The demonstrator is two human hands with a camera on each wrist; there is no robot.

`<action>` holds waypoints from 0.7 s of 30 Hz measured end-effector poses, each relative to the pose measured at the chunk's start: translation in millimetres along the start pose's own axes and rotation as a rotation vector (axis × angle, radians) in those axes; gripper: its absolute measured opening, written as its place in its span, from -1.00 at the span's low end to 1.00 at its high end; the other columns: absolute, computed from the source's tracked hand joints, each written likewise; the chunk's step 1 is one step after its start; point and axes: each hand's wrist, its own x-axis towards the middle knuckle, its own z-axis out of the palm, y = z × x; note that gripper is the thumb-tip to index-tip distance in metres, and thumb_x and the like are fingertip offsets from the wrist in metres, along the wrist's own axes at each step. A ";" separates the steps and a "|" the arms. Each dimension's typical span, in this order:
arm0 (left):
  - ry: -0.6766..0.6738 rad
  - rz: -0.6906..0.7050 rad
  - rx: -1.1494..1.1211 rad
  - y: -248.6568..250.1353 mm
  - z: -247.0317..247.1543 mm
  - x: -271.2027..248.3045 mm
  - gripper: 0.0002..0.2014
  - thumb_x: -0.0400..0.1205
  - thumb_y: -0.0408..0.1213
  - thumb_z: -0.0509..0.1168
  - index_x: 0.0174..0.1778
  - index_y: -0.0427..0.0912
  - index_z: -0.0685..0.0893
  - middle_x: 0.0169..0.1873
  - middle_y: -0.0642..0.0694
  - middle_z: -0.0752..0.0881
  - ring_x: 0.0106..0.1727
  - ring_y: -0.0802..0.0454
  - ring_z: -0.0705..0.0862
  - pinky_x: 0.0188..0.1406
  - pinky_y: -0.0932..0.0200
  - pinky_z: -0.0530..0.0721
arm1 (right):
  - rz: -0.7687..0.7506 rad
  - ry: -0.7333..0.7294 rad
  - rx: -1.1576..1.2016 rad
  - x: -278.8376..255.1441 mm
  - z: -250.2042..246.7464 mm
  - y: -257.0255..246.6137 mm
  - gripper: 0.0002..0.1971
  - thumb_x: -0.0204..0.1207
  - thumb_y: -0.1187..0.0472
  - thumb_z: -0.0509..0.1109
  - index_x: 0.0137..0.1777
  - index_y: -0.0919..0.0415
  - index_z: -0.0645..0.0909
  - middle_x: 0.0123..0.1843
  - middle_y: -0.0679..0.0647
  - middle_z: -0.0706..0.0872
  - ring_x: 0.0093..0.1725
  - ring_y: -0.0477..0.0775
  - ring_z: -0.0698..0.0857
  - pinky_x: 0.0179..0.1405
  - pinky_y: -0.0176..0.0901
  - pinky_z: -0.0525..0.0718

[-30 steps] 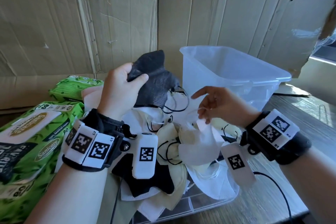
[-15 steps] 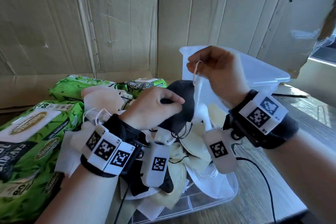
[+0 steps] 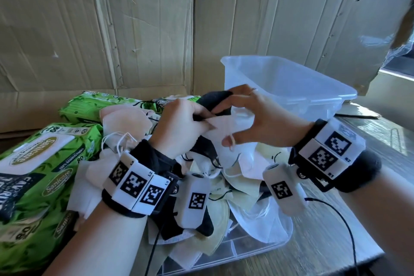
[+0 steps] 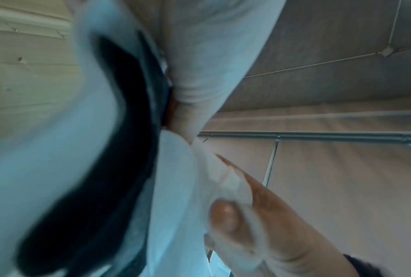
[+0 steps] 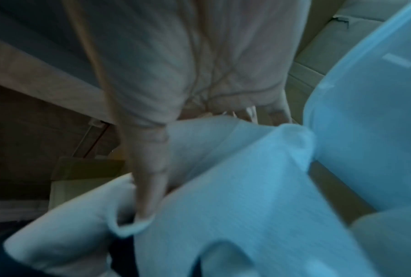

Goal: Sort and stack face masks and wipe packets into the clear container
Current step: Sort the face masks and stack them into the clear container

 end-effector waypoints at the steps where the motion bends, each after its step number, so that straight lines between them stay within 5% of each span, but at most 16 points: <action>1: 0.025 0.008 -0.006 -0.6 -0.8 0.0 -0.88 0.46 -0.41 0.46 -0.21 -0.11 0.84 -0.39 0.06 0.74 -0.44 0.39 0.59 -0.36 0.48 0.49 | 0.027 -0.015 -0.014 -3.1 1.1 2.3 -0.57 0.18 0.14 0.67 0.07 0.01 0.68 0.19 0.04 0.56 0.25 -0.04 0.42 0.18 -0.55 0.27; 3: 0.075 0.014 -0.032 -0.4 -1.1 -0.7 -0.82 0.47 -0.46 0.42 -0.17 -0.10 0.84 -0.30 -0.03 0.81 -0.34 0.21 0.69 -0.36 0.40 0.54 | 0.070 0.078 -0.019 -6.8 4.8 6.5 -0.74 0.22 0.21 0.64 -0.10 0.00 0.71 0.26 0.06 0.53 0.25 -0.02 0.46 0.08 -0.52 0.30; 6: 0.107 -0.017 -0.115 -0.9 -0.3 0.2 -0.86 0.50 -0.36 0.36 -0.24 -0.08 0.83 -0.34 -0.02 0.80 -0.25 -0.26 0.72 -0.28 0.00 0.63 | 0.091 0.301 -0.012 -8.4 6.3 13.1 -0.92 0.33 0.35 0.55 -0.22 0.21 0.73 0.17 0.08 0.66 0.05 -0.07 0.59 -0.06 -0.47 0.39; 9: 0.074 -0.088 -0.338 0.8 -2.2 1.0 -0.78 0.45 -0.23 0.26 -0.34 -0.14 0.82 -0.41 -0.09 0.75 -0.31 -0.08 0.69 -0.27 0.05 0.57 | 0.067 0.542 0.038 -9.6 1.7 12.4 -0.94 0.40 0.41 0.42 -0.16 0.29 0.66 -0.10 0.09 0.75 -0.18 -0.14 0.58 -0.15 -0.41 0.46; 13: 0.033 -0.099 -0.339 -0.3 -0.7 1.8 -0.84 0.52 -0.31 0.37 -0.36 -0.15 0.80 -0.42 -0.03 0.78 -0.26 -0.03 0.73 -0.14 0.02 0.63 | 0.036 0.579 0.066 -12.2 4.6 0.9 -0.91 0.42 0.40 0.27 -0.26 0.23 0.47 -0.28 0.06 0.67 -0.27 -0.04 0.52 -0.33 -0.55 0.39; 15: 0.010 -0.157 -0.392 -1.1 -1.1 2.1 -0.63 0.50 -0.08 0.29 -0.44 -0.32 0.72 -0.44 -0.24 0.72 -0.28 -0.22 0.67 -0.18 -0.10 0.56 | 0.027 0.644 0.054 -11.3 7.7 0.4 -0.96 0.39 0.41 0.23 -0.23 0.34 0.51 -0.28 0.01 0.64 -0.27 0.00 0.52 -0.31 -0.56 0.38; 19: -0.080 -0.310 -0.419 0.9 -1.3 0.2 -0.26 0.44 0.49 0.03 -0.30 -0.14 0.81 -0.28 -0.13 0.82 -0.07 -0.15 0.77 0.17 -0.11 0.61 | -0.022 0.720 0.093 -9.2 7.3 2.2 -0.88 0.39 0.44 0.25 -0.11 0.38 0.58 -0.14 0.04 0.68 -0.12 0.12 0.63 -0.11 -0.26 0.51; 21: -0.146 -0.308 -0.452 4.1 -1.0 -0.4 -0.24 0.33 0.53 0.05 -0.18 -0.08 0.80 -0.31 -0.17 0.80 -0.12 -0.10 0.77 0.12 -0.09 0.64 | -0.078 0.658 0.110 -10.2 10.1 1.3 -0.84 0.39 0.40 0.21 -0.09 0.37 0.59 -0.11 0.03 0.66 -0.07 0.10 0.63 -0.07 -0.24 0.53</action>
